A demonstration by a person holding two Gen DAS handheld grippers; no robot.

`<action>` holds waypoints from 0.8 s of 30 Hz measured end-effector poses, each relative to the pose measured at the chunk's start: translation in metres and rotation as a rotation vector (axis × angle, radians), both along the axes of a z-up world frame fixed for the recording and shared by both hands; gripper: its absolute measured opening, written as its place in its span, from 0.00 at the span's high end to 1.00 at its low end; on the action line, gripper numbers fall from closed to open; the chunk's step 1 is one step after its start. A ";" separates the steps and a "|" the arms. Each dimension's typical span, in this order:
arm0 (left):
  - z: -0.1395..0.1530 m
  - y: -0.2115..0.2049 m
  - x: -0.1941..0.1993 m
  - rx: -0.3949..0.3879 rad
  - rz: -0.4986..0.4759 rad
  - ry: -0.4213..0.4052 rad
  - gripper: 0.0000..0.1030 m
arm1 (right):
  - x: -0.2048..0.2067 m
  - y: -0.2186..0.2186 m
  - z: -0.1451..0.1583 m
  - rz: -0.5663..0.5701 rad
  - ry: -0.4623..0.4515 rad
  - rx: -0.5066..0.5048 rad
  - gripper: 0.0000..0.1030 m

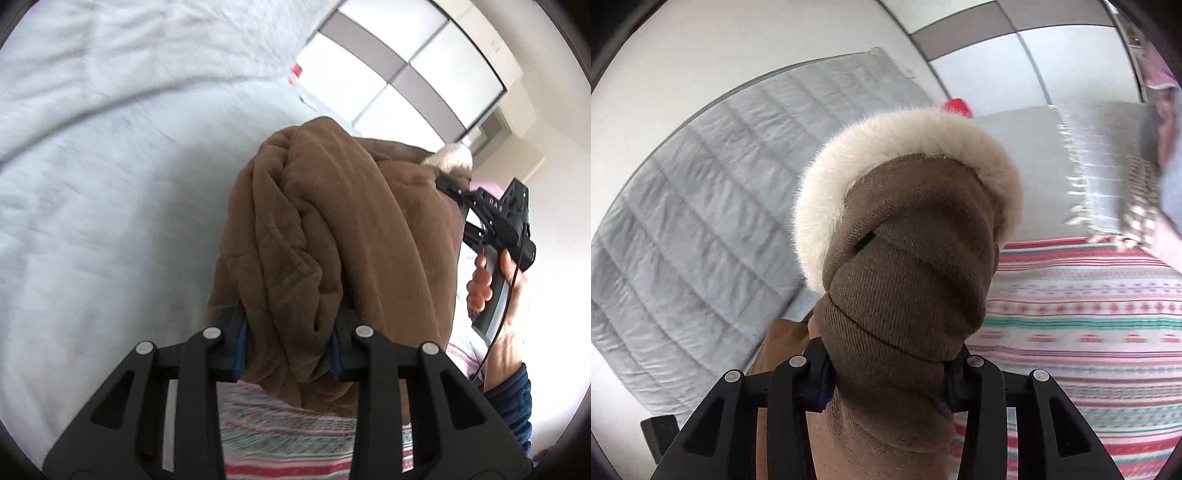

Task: Fold large clothes
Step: 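Grasp the coat bundle with the left tool while the right tool grasps the fur hood, then lift the bundle with both tools and carry it toward the grey headboard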

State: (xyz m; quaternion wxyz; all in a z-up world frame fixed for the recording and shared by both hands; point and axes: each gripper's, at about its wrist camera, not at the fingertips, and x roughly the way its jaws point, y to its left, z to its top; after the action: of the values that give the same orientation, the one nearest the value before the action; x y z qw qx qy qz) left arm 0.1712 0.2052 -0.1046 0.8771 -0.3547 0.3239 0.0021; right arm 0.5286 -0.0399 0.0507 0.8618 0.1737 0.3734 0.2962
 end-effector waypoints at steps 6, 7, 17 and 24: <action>-0.002 0.084 -0.067 0.023 0.213 -0.016 0.66 | -0.012 0.095 0.000 0.126 -0.003 0.093 0.58; -0.002 0.098 -0.078 0.052 0.260 -0.011 0.66 | -0.010 0.110 -0.005 0.144 0.013 0.122 0.58; -0.077 0.173 -0.062 0.036 0.364 0.188 0.62 | 0.046 0.184 -0.131 0.093 0.251 0.141 0.56; -0.074 0.166 -0.051 0.169 0.356 0.229 0.49 | 0.066 0.153 -0.182 0.035 0.388 0.220 0.43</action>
State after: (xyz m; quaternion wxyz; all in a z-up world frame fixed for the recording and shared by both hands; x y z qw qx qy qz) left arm 0.1205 0.3714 -0.1787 0.8470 -0.3288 0.3524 0.2243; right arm 0.5942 0.1136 -0.1317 0.7444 0.3138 0.5007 0.3109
